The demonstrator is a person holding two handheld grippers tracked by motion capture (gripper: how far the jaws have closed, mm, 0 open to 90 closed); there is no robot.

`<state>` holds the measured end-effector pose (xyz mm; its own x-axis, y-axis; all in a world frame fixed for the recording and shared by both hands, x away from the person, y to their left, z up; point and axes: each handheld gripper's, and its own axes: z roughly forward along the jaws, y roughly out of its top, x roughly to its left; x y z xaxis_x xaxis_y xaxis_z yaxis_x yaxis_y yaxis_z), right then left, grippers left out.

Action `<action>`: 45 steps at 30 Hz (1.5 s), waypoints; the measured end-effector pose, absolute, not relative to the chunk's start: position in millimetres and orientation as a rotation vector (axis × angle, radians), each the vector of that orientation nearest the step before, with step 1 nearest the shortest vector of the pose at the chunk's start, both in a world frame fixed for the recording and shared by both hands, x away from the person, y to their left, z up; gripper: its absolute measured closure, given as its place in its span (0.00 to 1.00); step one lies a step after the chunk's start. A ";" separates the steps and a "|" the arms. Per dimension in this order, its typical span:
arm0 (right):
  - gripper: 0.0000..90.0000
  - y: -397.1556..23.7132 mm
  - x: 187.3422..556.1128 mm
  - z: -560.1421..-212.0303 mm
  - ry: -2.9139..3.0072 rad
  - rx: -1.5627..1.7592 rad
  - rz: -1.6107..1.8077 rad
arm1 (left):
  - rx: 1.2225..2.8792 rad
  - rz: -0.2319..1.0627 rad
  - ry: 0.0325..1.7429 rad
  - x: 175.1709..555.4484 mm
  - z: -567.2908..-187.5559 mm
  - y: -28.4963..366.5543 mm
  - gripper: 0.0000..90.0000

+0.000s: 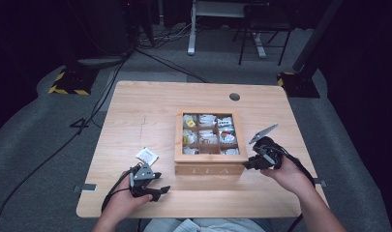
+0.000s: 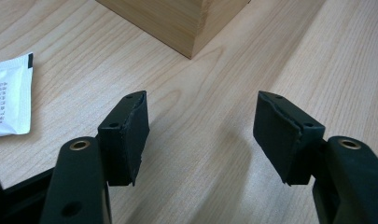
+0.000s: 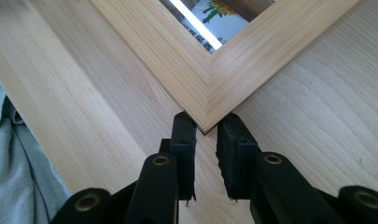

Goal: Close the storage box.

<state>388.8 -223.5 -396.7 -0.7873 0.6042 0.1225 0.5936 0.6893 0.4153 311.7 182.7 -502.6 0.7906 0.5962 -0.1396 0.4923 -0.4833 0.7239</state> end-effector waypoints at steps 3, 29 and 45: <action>0.85 -223.4 389.2 -397.9 2.872 1.021 0.681 | 2.175 0.165 0.803 311.7 -502.7 182.6 0.41; 0.61 -256.6 400.7 -378.5 2.720 1.105 0.962 | 2.167 0.189 0.833 311.0 -502.8 194.6 0.41; 0.54 -313.0 426.7 -398.4 2.370 1.180 1.129 | 2.153 0.194 0.861 312.2 -502.8 204.0 0.41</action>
<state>426.7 -313.0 -398.4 -0.6352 0.7657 0.1012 0.5611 0.3675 0.7417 312.2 204.0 -502.8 0.7575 0.6378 -0.1389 0.5166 -0.4556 0.7250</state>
